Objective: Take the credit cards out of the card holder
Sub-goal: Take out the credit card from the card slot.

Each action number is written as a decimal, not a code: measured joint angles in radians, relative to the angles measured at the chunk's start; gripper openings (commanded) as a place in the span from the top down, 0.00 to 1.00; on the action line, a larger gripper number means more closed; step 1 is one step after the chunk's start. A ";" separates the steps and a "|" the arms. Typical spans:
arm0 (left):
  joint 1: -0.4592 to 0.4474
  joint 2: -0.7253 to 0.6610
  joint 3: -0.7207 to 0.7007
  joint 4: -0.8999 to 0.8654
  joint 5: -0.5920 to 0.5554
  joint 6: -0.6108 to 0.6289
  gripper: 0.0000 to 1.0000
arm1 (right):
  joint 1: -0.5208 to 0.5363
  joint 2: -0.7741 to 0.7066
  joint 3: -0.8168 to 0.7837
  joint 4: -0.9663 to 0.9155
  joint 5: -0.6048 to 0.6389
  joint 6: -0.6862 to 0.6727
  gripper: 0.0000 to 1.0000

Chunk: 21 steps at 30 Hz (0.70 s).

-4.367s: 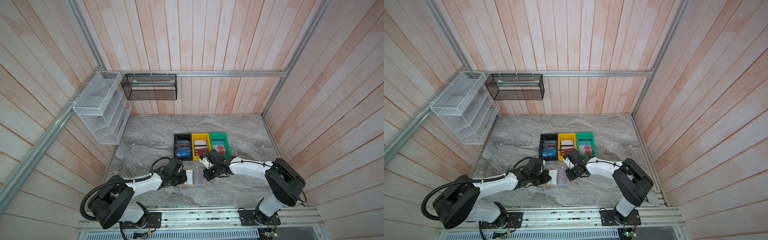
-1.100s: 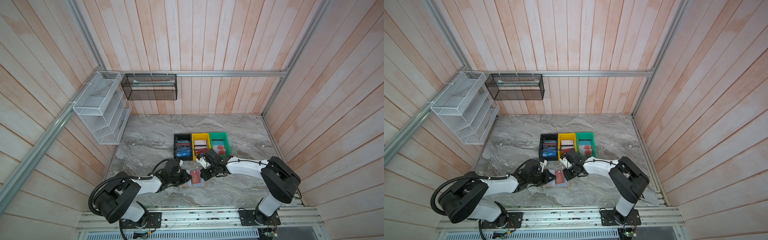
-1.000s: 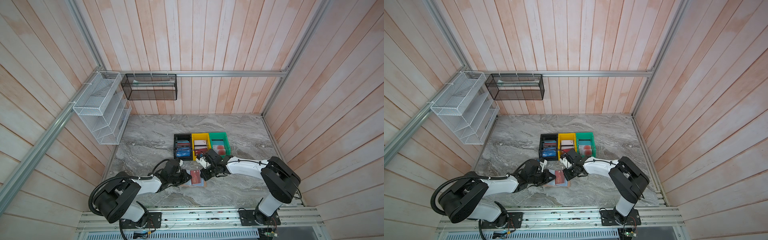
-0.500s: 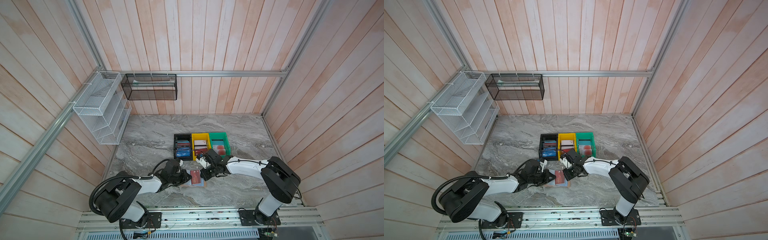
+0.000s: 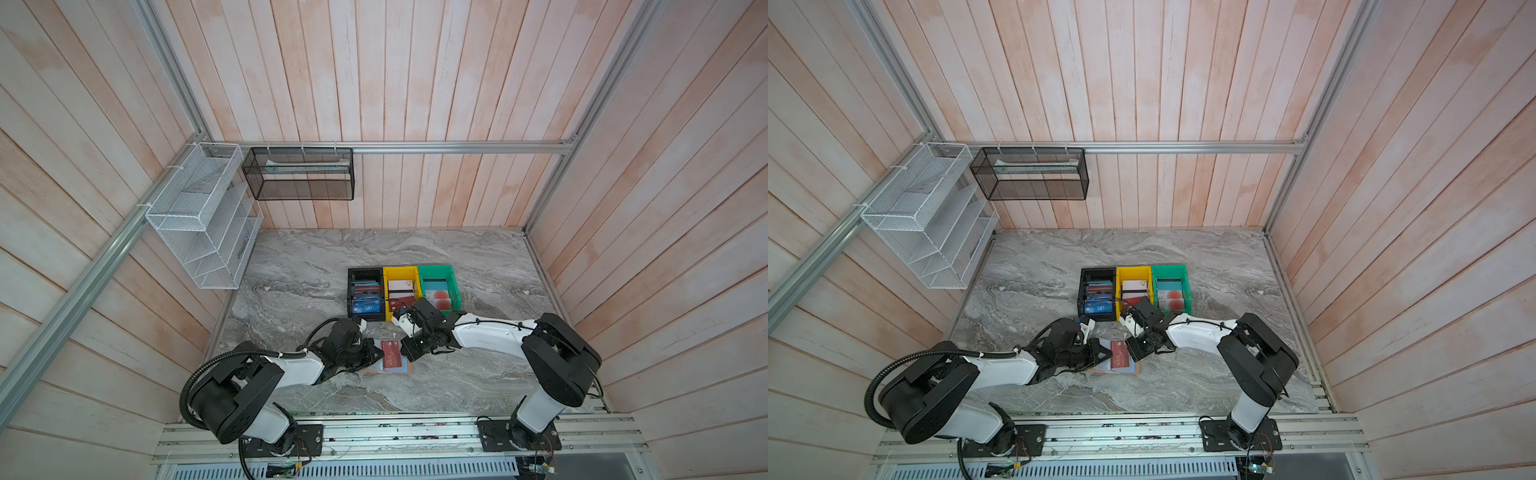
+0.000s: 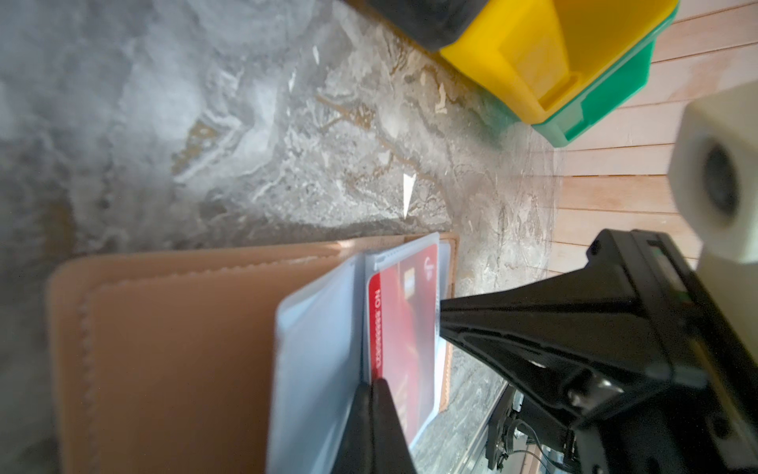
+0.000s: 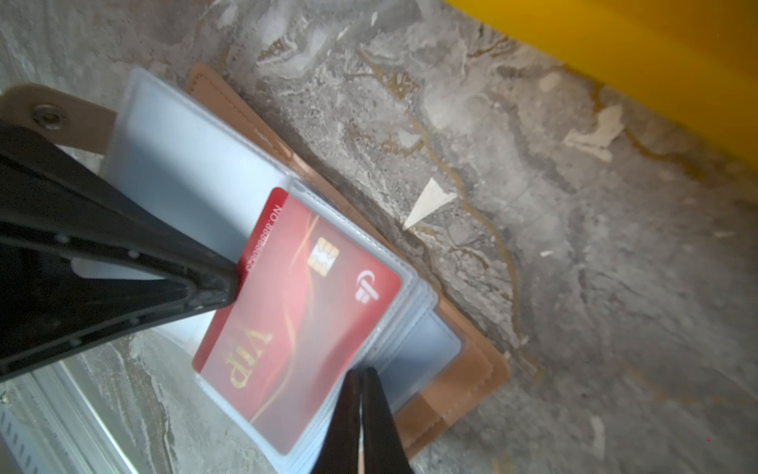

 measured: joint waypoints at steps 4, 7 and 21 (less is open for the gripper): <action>0.000 -0.005 0.000 -0.004 0.000 0.003 1.00 | 0.000 0.000 -0.001 0.001 0.000 0.000 0.92; 0.002 -0.020 -0.001 -0.020 -0.001 0.009 1.00 | 0.000 0.000 -0.001 0.002 -0.001 0.000 0.92; 0.083 -0.213 -0.063 -0.175 -0.016 0.058 1.00 | 0.000 0.000 -0.006 0.014 -0.014 0.000 0.92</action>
